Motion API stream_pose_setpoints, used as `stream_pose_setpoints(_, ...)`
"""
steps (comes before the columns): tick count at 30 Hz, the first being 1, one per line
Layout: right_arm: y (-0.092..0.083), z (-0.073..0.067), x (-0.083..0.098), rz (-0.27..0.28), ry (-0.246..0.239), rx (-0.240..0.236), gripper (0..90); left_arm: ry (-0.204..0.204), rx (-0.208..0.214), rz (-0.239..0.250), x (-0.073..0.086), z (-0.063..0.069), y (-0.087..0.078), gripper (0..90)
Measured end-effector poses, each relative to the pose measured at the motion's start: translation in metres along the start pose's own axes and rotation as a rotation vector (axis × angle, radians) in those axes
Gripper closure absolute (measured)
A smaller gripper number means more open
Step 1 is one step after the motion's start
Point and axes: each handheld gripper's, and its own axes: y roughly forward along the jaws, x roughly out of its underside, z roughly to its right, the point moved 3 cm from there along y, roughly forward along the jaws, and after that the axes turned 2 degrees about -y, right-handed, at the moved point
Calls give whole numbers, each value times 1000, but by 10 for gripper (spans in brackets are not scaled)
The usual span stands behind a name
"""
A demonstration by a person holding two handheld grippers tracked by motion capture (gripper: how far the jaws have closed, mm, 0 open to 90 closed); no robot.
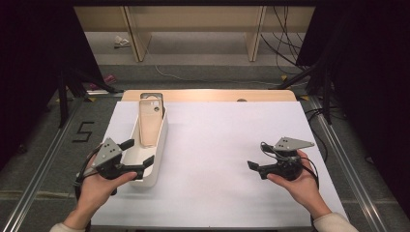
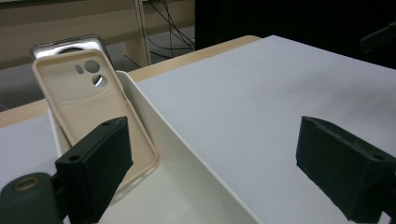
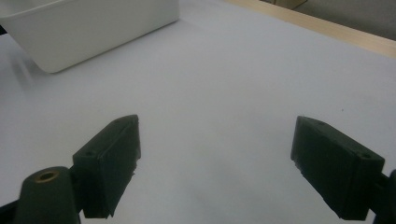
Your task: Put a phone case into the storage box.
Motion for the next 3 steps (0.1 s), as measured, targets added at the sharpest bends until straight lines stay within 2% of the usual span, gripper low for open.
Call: stream_pose_setpoints(3, 0, 0, 0, 1, 0, 0, 168, 17, 0, 10, 1, 3, 1, 101)
